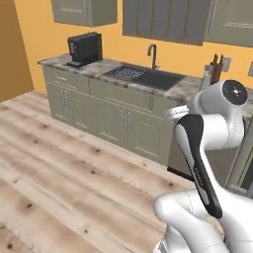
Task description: Move the squash and brussel sprout from the second highest shelf to the top shelf to make space. Then, place the pitcher from the counter on the cleared second highest shelf.
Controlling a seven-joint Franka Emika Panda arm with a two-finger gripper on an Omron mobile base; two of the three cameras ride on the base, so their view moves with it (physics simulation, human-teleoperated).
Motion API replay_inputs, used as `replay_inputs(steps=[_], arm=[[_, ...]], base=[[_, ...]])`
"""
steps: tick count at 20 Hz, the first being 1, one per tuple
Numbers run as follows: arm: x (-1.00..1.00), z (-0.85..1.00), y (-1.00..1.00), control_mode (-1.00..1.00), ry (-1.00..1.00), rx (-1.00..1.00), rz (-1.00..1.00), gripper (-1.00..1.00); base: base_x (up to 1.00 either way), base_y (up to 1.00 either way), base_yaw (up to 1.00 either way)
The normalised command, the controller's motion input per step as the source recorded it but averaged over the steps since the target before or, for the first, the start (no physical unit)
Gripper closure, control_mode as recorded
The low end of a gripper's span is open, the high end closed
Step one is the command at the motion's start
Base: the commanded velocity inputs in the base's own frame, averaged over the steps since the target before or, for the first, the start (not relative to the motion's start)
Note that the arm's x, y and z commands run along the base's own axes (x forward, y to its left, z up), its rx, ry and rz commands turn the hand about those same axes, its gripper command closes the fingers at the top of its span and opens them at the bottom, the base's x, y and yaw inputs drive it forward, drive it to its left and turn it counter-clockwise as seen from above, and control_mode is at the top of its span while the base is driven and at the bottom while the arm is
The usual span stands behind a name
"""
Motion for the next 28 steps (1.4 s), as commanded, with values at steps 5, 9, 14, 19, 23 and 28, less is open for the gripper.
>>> replay_inputs(steps=[5, 9, 14, 19, 23, 28], arm=[[0.00, 0.00, 0.00, 1.00, 0.00, 0.00, 0.00, -1.00], [0.00, 0.00, 0.00, 1.00, 0.00, 0.00, 0.00, -1.00], [0.00, 0.00, 0.00, 1.00, 0.00, 0.00, 0.00, -1.00], [0.00, 0.00, 0.00, 1.00, 0.00, 0.00, 0.00, -1.00], [0.00, 0.00, 0.00, 1.00, 0.00, 0.00, 0.00, -1.00], [0.00, 0.00, 0.00, 1.00, 0.00, 0.00, 0.00, -1.00]], base=[[0.48, 0.34, -0.28], [0.40, 0.14, -0.45], [0.40, 0.16, -0.48], [0.46, 0.34, -0.45], [0.54, 0.44, -0.43], [0.61, 0.43, -0.42]])
